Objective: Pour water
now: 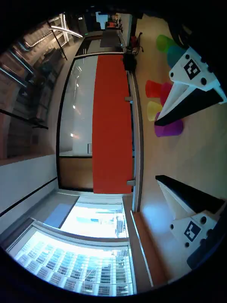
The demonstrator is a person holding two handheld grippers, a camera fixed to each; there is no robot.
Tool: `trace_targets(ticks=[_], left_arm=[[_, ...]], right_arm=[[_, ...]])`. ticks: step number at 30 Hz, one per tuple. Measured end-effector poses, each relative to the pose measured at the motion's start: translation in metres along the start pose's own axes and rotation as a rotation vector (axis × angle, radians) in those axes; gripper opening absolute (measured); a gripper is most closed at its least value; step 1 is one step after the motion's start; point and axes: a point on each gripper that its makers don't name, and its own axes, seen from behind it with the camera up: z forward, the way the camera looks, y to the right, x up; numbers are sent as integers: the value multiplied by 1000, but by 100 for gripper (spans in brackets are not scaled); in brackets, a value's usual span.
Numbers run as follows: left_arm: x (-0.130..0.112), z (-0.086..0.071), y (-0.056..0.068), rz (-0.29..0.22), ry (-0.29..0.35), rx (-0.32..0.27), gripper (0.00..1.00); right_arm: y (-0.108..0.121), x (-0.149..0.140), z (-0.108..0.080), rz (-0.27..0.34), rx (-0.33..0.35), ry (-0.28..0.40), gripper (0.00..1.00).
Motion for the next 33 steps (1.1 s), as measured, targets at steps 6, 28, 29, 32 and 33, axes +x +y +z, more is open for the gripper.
trace_targets(ticks=[6, 28, 29, 32, 33], left_arm=[[-4, 1, 1, 0, -11, -7, 96], [-8, 4, 2, 7, -31, -13, 96], [-8, 4, 2, 7, -30, -13, 96], [-8, 4, 2, 6, -30, -13, 96], [-8, 3, 2, 6, -31, -13, 96]], right_arm=[[0, 2, -2, -3, 2, 4, 99], [7, -1, 0, -22, 3, 7, 99], [8, -1, 0, -27, 3, 8, 99], [9, -2, -1, -49, 8, 16, 100], [9, -3, -1, -58, 10, 19, 99]])
